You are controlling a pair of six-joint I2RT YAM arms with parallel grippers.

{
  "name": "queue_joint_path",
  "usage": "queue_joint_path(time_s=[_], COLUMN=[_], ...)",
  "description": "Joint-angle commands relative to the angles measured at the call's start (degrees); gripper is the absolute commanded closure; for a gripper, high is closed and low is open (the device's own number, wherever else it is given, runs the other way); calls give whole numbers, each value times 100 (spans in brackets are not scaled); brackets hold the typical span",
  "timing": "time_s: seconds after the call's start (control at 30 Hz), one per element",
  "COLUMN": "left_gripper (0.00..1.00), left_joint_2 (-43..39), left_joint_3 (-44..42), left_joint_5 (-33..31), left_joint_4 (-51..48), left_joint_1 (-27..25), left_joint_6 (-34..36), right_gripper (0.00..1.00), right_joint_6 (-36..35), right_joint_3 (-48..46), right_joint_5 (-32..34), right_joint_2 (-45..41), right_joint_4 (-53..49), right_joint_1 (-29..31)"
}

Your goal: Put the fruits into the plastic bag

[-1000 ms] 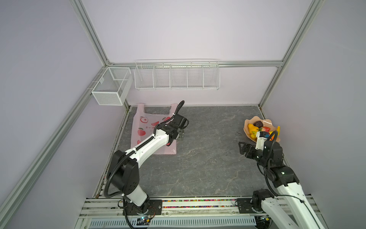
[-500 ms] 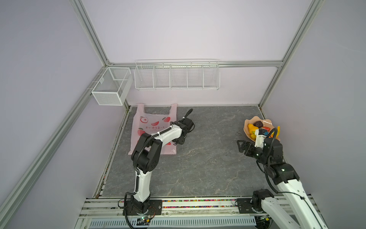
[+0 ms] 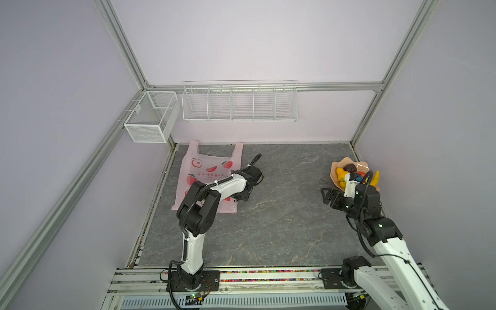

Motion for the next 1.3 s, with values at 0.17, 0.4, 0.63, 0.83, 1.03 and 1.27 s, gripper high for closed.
queue_joint_path(time_s=[0.17, 0.4, 0.63, 0.83, 1.03, 1.27], left_gripper=[100, 100, 100, 100, 100, 100], left_joint_2=[-1496, -1995, -2090, -1864, -1705, -1716], left_joint_3=[-1199, -1664, -1946, -1900, -1907, -1977], left_joint_5=[53, -9, -127, -460, -401, -536], left_joint_4=[578, 509, 650, 204, 262, 344], left_joint_1=[-1882, -3379, -4316, -4392, -4520, -4593], left_joint_6=[791, 756, 870, 582, 618, 648], right_gripper=[11, 12, 10, 1, 4, 16], right_joint_6=[376, 142, 133, -96, 202, 809], right_joint_3=[971, 2401, 3591, 3941, 3446, 3189], right_joint_5=[-285, -1640, -2453, -2458, -2315, -2094], right_joint_2=[1363, 3207, 5010, 6022, 6394, 6633], right_joint_4=[400, -86, -741, -1329, -764, -128], right_joint_1=[-19, -153, -281, -2, 225, 533])
